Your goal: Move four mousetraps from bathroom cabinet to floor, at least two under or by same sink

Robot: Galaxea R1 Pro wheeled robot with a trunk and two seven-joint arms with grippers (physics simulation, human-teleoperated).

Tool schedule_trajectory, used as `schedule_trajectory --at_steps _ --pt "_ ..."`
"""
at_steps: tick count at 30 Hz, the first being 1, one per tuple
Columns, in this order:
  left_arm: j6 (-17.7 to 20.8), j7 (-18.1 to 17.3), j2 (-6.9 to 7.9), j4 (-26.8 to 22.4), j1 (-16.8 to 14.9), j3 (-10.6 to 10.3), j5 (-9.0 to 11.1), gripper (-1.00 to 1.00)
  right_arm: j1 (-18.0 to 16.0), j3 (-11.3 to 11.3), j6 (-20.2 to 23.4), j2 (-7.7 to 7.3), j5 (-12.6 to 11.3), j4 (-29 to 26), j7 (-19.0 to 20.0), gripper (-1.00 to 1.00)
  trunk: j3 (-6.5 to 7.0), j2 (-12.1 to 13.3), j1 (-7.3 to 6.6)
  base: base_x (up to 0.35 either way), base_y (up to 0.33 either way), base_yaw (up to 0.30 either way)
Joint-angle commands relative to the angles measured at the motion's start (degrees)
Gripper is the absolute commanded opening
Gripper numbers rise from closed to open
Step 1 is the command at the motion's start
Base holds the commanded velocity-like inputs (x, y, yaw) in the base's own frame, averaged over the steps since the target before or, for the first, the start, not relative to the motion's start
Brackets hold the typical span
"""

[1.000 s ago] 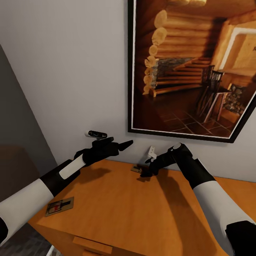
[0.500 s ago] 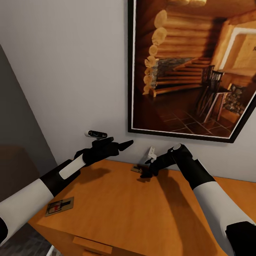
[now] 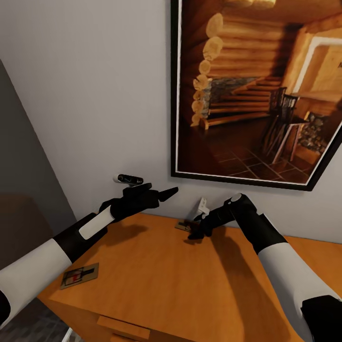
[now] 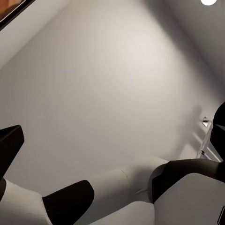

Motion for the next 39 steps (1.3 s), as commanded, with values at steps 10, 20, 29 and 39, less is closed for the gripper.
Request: schedule_trajectory --at_steps 10,20,29,39 --pt "0.60 -0.07 0.06 -0.03 -0.08 -0.26 0.58 1.00 -0.05 0.12 -0.86 -0.02 0.16 1.60 0.04 1.00 -0.07 -0.04 0.00 0.000 0.000 0.000" --pt "0.60 -0.07 0.03 -0.03 -0.09 -0.26 0.58 1.00 -0.05 0.14 -1.33 -0.02 0.09 2.38 -0.11 1.00 -0.07 -0.04 0.00 0.000 0.000 0.000" --pt "0.60 -0.07 0.05 -0.43 -0.09 -0.26 0.58 1.00 -0.05 0.14 -1.36 -0.02 0.16 2.45 -0.13 1.00 -0.07 -0.04 0.00 0.000 0.000 0.000" --pt "0.60 -0.07 0.04 -0.54 -0.11 -0.26 0.58 1.00 -0.05 0.19 -1.32 -0.04 0.38 1.99 -0.15 1.00 -0.07 -0.04 0.00 0.000 0.000 0.000"
